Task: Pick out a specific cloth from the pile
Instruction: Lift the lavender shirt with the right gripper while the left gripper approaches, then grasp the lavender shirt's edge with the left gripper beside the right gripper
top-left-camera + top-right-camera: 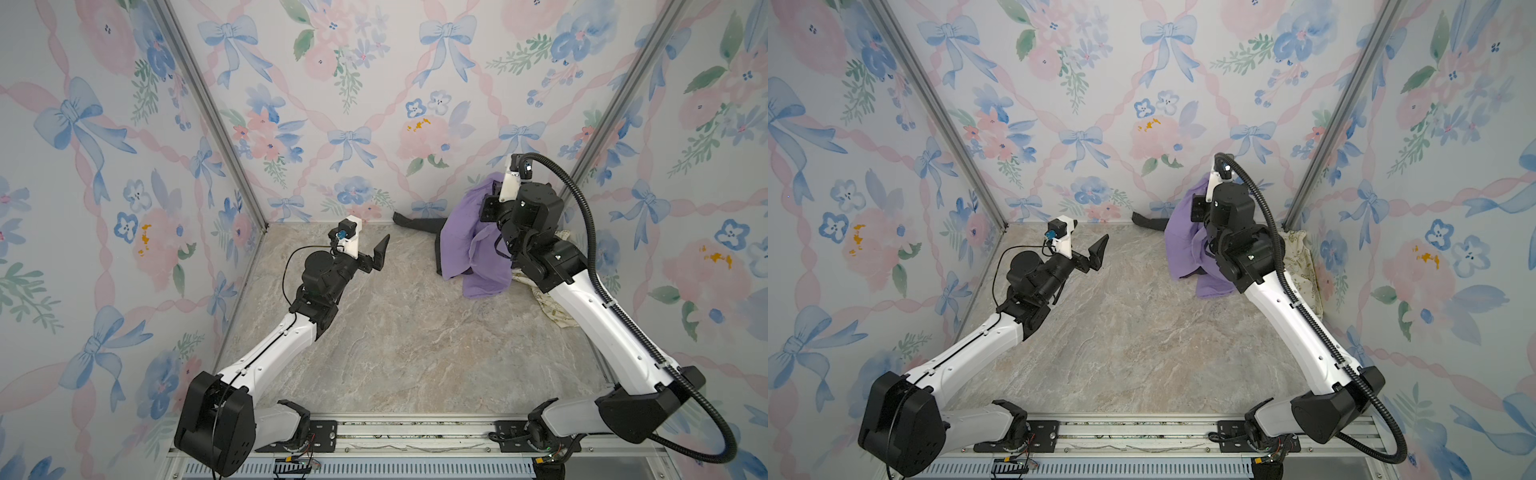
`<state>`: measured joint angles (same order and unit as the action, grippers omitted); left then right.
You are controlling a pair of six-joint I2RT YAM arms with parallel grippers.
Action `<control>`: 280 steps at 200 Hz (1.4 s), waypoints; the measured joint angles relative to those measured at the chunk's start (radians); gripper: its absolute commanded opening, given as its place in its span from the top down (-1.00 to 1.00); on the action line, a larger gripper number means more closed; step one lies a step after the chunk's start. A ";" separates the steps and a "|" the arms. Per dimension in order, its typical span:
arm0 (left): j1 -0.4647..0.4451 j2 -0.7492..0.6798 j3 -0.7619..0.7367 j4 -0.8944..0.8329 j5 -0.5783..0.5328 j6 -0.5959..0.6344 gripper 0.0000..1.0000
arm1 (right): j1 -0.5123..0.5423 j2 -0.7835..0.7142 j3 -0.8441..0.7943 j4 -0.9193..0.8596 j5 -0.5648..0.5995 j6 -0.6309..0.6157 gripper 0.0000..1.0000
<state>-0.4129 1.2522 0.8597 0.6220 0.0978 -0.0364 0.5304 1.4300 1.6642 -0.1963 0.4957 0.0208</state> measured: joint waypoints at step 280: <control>-0.006 0.248 0.259 0.000 0.334 -0.043 -0.16 | 0.154 0.213 0.202 -0.054 -0.347 0.047 1.00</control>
<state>-0.4187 1.4998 1.1187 0.6216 0.4316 -0.0792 0.6846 1.6428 1.8664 -0.2504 0.1486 0.0681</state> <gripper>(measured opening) 0.657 0.046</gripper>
